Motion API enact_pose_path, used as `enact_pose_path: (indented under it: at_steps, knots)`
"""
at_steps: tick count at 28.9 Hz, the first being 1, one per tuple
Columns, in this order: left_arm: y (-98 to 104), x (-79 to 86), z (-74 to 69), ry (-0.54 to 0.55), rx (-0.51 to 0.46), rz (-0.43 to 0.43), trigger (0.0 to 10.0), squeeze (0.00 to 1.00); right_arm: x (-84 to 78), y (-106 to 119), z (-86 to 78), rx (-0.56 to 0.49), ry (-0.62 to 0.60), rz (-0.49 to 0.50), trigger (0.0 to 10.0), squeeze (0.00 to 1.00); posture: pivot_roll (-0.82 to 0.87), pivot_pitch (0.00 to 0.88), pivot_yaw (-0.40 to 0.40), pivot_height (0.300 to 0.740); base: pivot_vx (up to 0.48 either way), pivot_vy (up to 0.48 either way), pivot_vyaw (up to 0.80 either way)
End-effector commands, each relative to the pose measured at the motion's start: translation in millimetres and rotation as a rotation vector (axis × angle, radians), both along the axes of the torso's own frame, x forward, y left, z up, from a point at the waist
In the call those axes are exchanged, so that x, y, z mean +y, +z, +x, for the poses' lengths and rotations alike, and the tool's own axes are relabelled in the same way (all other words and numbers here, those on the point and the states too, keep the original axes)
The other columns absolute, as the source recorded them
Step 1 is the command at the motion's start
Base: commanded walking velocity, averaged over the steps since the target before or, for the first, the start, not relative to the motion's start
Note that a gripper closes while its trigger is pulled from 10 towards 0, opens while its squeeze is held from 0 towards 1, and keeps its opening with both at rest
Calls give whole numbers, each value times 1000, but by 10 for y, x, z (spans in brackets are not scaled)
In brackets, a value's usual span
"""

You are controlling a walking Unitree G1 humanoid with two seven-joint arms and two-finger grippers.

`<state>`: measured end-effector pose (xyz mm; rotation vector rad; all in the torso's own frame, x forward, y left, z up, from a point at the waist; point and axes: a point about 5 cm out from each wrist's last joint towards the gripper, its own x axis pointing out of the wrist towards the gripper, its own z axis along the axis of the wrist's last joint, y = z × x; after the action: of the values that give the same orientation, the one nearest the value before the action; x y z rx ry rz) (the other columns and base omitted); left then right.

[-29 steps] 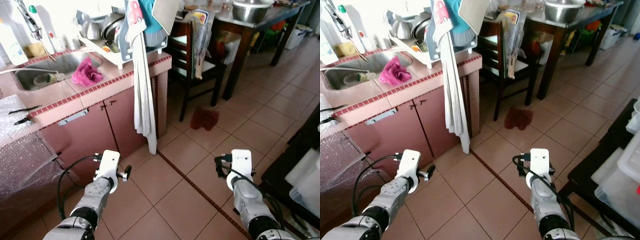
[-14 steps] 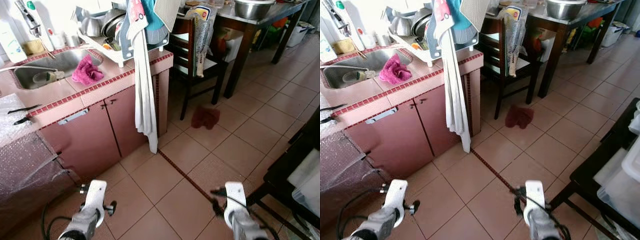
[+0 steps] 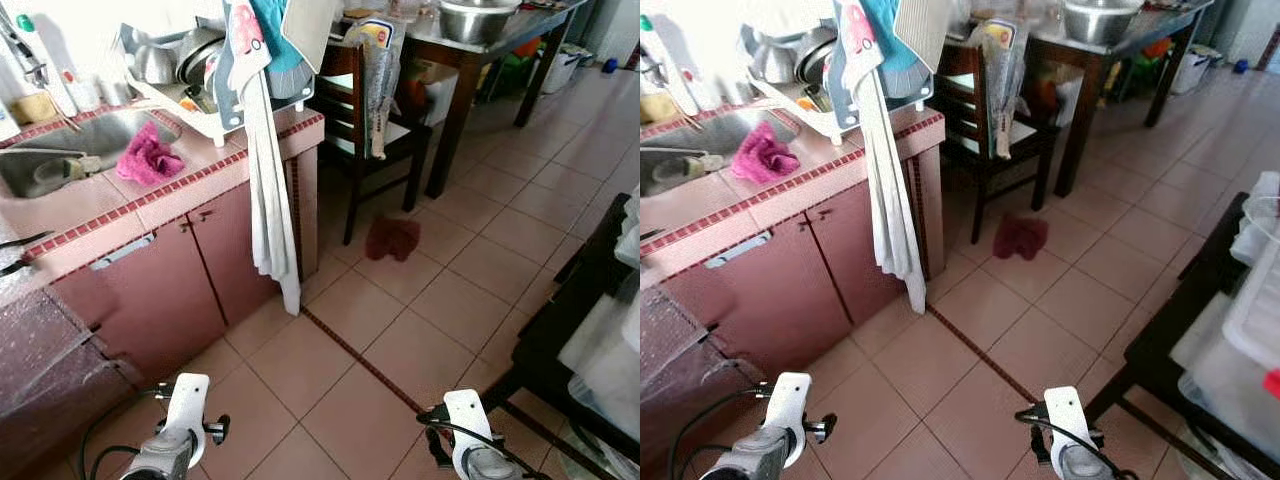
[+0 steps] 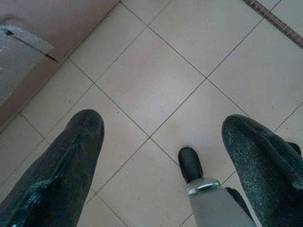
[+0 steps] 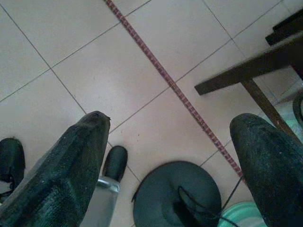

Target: Kitchen organization

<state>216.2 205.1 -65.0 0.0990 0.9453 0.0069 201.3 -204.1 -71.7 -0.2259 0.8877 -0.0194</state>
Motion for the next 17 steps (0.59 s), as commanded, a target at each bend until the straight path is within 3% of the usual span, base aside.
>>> enact_pose_path:
  at_steps: [1, 13, 17]
  knots:
    - [-9, 44, -30, -5, 12, 12, 10000, 0, 14, 15, 30, -8, 15, -7, 10000, 0, -22, 0, 31, 740, 334, 0, 0]
    - [-38, 65, -86, -7, 32, 18, 10000, 0, -61, -9, -45, 8, 36, -47, 10000, 0, -24, 0, 34, 740, 315, 0, 0]
    - [-45, 68, -98, 31, 32, 4, 10000, 0, -27, -13, -36, 12, 37, -47, 10000, 0, -22, 0, 31, 740, 0, 0, 0]
